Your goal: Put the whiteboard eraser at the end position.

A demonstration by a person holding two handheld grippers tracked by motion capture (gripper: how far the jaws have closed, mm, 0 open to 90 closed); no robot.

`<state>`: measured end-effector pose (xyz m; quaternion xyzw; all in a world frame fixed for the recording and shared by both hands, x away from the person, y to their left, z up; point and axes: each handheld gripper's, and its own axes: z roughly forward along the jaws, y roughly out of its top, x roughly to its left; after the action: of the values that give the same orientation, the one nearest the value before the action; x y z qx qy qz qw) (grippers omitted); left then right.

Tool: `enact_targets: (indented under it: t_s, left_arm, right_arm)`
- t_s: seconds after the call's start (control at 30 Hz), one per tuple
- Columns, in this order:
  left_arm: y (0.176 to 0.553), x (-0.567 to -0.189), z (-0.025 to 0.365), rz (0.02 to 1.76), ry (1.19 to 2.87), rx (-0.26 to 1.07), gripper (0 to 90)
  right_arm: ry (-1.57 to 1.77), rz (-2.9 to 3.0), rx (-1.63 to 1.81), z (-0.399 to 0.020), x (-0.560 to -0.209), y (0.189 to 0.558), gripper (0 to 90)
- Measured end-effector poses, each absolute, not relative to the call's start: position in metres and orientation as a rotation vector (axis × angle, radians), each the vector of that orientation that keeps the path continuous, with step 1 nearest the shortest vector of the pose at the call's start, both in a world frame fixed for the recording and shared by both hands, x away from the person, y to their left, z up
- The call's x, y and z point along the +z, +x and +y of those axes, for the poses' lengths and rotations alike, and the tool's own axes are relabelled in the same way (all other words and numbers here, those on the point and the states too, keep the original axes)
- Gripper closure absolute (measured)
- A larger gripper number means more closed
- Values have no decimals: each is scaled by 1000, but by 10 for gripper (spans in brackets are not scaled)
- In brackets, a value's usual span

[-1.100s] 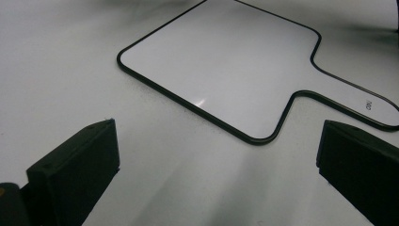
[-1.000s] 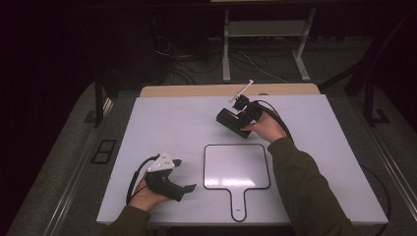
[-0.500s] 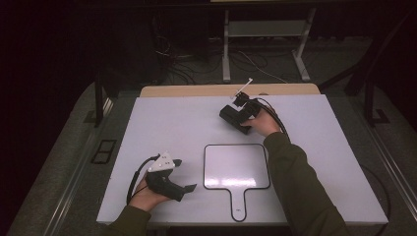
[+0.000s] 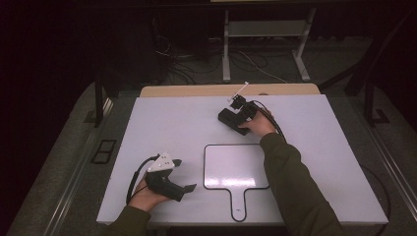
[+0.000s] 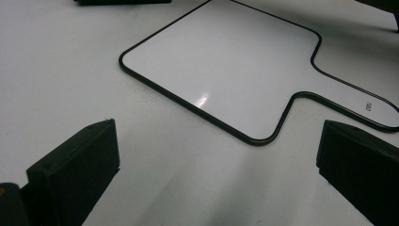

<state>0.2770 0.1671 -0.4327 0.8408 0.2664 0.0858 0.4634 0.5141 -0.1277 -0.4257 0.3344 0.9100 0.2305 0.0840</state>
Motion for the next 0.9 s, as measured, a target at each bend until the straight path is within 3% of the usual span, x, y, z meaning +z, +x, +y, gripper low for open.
enact_targets:
  t_s: [0.27,0.9]
  left_arm:
    - [277,-433,167,652,2071,211,0]
    - [279,-436,167,668,2072,207,0]
  right_arm:
    - [1003,2701,746,-130,-425,512,380]
    - [1000,2563,990,-151,-403,489,220]
